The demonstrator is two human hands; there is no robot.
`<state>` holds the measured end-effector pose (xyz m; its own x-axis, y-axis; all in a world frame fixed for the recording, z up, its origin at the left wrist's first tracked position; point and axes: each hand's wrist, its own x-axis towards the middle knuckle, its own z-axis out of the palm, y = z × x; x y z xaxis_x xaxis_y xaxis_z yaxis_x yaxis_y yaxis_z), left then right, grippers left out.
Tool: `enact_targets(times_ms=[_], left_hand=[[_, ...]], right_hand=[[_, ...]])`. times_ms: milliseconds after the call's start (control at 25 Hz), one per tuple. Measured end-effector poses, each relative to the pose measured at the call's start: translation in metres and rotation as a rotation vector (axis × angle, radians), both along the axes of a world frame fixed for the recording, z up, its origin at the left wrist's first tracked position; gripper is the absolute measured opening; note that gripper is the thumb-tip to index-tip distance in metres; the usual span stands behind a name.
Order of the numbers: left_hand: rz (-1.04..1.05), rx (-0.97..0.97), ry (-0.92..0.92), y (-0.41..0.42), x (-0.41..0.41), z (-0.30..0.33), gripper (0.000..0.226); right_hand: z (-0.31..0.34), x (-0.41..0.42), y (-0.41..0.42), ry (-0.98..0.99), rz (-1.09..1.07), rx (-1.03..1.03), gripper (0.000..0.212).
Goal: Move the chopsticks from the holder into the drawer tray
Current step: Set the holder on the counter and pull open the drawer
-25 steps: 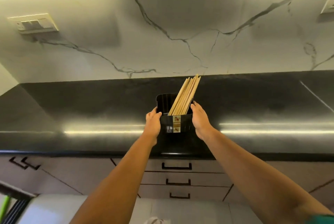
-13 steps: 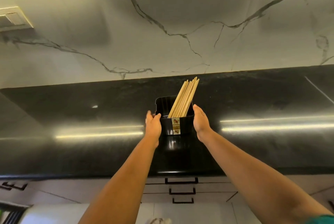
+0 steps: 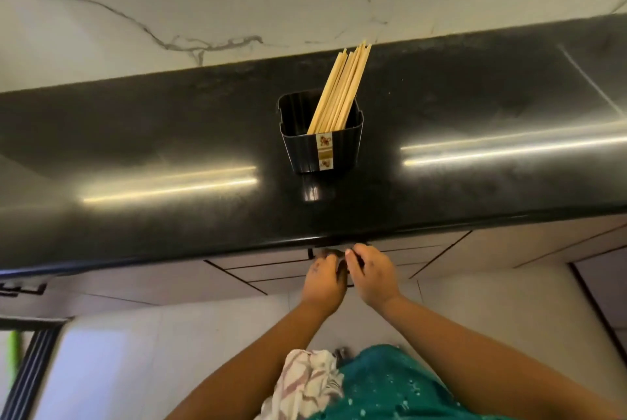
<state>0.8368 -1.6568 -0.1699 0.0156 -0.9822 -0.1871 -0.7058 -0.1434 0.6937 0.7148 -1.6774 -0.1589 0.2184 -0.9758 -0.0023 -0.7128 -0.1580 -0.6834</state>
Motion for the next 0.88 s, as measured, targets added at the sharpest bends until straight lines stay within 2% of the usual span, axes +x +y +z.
enact_targets(times_ms=[80,160,240,320,360,440,560,680,880], left_hand=[[-0.115,0.236,-0.218,-0.014,0.003,-0.018,0.048],[-0.178,0.354,-0.385,-0.028,0.006,-0.028,0.059],[-0.290,0.283,-0.527,-0.036,0.006,-0.037,0.051],[-0.383,0.216,-0.646,-0.041,0.004,-0.035,0.026],[-0.362,0.192,-0.655,-0.043,0.004,-0.033,0.020],[-0.276,0.237,-0.560,-0.038,-0.001,-0.032,0.029],[-0.374,0.327,-0.590,-0.012,-0.009,-0.026,0.039],[-0.459,0.362,-0.601,0.046,-0.013,-0.033,0.044],[-0.523,0.286,-0.653,0.169,-0.029,-0.038,0.039]], right_hand=[[-0.016,0.001,-0.014,0.239,0.091,0.134,0.030],[-0.026,0.001,-0.030,0.432,0.197,0.301,0.047],[-0.036,0.006,-0.037,0.514,0.236,0.350,0.050],[-0.044,0.013,-0.039,0.481,0.155,0.363,0.043],[-0.046,0.017,-0.038,0.497,0.128,0.364,0.041],[-0.050,0.022,-0.032,0.606,0.147,0.365,0.046],[-0.054,0.015,0.001,0.682,0.181,0.447,0.059],[-0.066,-0.001,0.068,0.591,0.120,0.510,0.054],[-0.059,-0.028,0.186,0.640,0.256,0.426,0.045]])
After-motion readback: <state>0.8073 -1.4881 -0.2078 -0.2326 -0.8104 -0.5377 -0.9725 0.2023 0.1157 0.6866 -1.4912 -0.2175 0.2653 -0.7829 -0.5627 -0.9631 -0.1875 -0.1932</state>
